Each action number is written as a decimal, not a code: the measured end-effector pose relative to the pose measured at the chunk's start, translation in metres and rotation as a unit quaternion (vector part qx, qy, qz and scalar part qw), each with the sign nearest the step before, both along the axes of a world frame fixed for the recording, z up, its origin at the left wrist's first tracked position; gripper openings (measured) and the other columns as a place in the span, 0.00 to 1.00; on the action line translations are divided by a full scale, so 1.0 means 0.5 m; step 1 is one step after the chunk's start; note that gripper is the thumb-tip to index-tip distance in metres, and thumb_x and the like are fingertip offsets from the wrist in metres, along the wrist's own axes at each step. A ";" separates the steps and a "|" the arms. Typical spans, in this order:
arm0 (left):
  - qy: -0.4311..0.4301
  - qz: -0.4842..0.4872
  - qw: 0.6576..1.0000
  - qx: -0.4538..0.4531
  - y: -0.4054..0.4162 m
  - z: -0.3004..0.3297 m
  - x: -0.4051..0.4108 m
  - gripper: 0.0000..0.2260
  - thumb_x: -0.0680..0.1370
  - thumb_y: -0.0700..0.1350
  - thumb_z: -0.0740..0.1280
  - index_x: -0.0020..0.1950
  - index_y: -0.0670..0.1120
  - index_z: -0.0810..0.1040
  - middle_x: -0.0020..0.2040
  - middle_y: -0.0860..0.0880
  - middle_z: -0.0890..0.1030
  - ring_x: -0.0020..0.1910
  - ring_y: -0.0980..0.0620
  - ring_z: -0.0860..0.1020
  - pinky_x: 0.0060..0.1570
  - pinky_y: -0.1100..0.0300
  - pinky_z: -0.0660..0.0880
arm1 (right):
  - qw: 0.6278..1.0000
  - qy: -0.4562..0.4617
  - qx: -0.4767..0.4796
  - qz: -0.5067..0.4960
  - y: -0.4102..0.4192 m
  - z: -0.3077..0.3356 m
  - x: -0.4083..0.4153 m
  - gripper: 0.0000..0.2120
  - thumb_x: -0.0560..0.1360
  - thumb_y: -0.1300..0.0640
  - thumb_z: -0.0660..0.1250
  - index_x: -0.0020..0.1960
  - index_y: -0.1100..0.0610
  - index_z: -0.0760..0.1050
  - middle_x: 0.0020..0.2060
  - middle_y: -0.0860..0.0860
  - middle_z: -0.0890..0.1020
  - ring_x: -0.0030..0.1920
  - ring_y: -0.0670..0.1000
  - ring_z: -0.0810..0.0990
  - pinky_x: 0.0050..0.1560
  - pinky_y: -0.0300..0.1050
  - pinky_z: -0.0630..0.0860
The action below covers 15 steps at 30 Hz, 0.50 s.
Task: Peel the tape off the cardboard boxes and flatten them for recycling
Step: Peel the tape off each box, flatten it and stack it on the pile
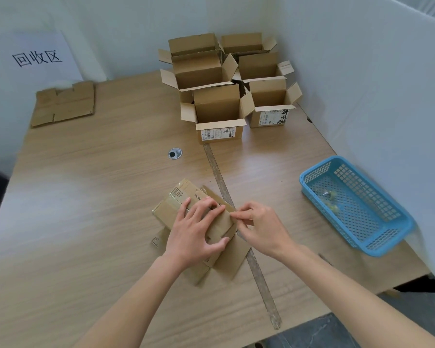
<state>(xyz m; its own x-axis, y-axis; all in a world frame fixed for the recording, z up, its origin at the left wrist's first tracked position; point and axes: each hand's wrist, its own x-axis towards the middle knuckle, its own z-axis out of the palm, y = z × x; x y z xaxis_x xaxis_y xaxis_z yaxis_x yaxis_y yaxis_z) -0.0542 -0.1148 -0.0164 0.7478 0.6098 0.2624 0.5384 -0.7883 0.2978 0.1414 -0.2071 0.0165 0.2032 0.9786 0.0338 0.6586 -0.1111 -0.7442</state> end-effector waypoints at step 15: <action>0.014 0.000 1.000 -0.007 0.002 0.006 0.001 0.33 0.73 0.68 0.66 0.74 0.55 0.72 0.70 0.56 0.70 0.75 0.55 0.66 0.79 0.43 0.51 | 0.983 0.110 -0.004 -0.146 0.002 0.027 0.084 0.22 0.72 0.67 0.76 0.62 0.50 0.80 0.46 0.42 0.85 0.45 0.38 0.85 0.51 0.31 0.79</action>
<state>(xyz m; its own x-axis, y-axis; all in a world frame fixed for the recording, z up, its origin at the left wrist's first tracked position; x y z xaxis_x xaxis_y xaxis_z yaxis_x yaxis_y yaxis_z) -0.0537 -0.1139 -0.0135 0.7552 0.6126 0.2331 0.5458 -0.7847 0.2938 0.1834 -0.2061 0.0300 0.4772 0.8774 -0.0499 0.4203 -0.2778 -0.8638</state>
